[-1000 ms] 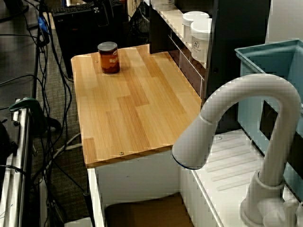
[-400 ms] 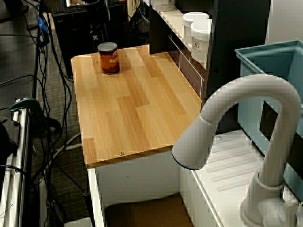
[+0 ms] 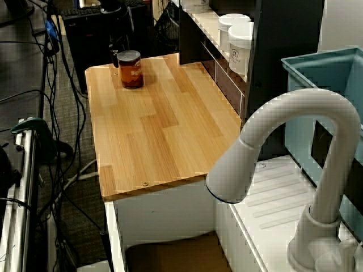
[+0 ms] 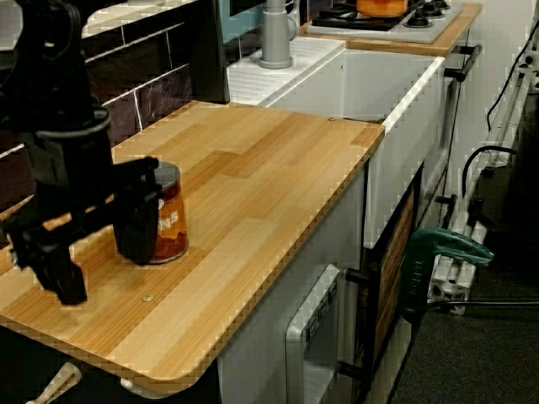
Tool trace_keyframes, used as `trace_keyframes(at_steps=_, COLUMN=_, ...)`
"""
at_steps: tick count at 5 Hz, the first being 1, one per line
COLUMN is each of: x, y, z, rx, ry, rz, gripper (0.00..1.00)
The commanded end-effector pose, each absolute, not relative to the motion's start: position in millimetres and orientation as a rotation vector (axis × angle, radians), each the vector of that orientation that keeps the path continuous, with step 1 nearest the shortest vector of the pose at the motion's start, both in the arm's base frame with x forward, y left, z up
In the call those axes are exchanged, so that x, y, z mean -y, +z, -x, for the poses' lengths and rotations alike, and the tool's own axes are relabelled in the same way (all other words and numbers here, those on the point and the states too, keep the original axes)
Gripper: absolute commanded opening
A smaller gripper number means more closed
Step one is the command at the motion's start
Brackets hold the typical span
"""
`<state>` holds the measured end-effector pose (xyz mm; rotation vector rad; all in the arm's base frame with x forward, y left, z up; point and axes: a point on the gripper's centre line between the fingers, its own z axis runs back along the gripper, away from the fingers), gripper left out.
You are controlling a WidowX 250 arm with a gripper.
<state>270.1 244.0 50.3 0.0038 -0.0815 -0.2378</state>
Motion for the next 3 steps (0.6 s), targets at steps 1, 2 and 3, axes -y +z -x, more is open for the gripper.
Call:
trace_keyframes(at_steps=1, x=-213.3, y=92.7, z=-278.1, rx=0.127, ry=-0.31, rz=-0.014, gripper=1.0)
trace_keyframes(at_steps=2, x=-193.2, y=90.4, z=-276.9, rx=0.124, ry=-0.367, rz=-0.013, gripper=1.0)
trace_keyframes(at_steps=3, x=-180.4, y=91.1, z=-275.4, rx=0.127, ry=-0.365, rz=0.005, gripper=1.0)
